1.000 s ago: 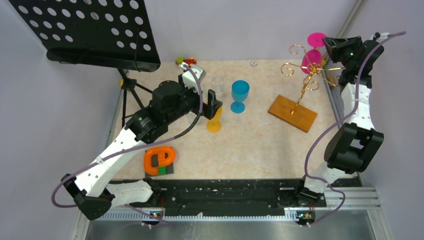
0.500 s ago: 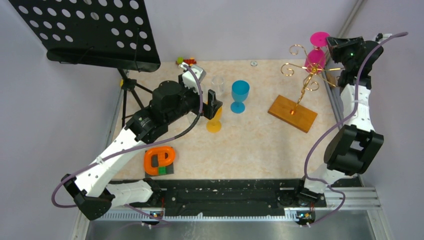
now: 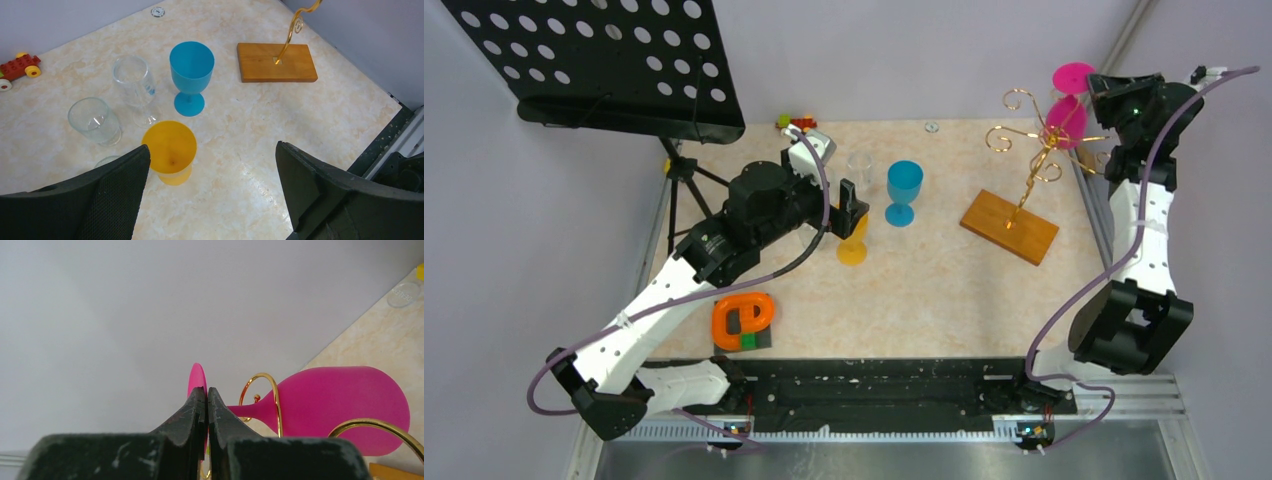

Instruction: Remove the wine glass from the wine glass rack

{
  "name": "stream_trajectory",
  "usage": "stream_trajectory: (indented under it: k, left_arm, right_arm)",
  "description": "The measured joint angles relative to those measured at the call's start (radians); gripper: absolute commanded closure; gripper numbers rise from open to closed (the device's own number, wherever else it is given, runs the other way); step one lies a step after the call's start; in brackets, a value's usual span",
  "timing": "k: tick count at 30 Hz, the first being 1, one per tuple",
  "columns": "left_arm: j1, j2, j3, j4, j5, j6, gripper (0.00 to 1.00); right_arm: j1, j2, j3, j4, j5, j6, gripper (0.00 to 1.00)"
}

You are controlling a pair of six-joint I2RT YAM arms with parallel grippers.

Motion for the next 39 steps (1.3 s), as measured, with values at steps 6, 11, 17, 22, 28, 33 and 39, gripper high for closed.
stream_trajectory:
  k: [6,11,17,22,28,33,39]
  left_arm:
    - [0.0,0.0,0.0,0.0,0.002,0.0,0.01]
    - [0.0,0.0,0.0,0.0,0.003,0.0,0.01]
    - [0.0,0.0,0.0,0.0,0.003,-0.001,0.01]
    - [0.0,-0.001,0.0,0.0,0.003,-0.003,0.01]
    - [0.0,-0.008,0.0,0.001,0.003,-0.004,0.01]
    - [0.0,-0.008,0.0,0.001,0.003,-0.004,0.01]
    - [0.0,-0.008,0.0,0.001,0.003,-0.006,0.01]
  right_arm:
    - [0.0,-0.026,-0.034,-0.032,-0.016,0.011,1.0]
    - [0.001,-0.033,-0.066,-0.013,-0.064,0.045,1.0]
    - [0.021,-0.032,-0.104,0.07,-0.137,0.105,1.0]
    - [0.039,-0.019,-0.111,0.184,-0.176,0.149,1.0]
    - [0.05,0.017,-0.131,0.344,-0.218,0.191,1.0]
    - [0.061,0.037,-0.131,0.465,-0.246,0.214,1.0]
    - [0.066,0.074,-0.13,0.627,-0.269,0.27,1.0]
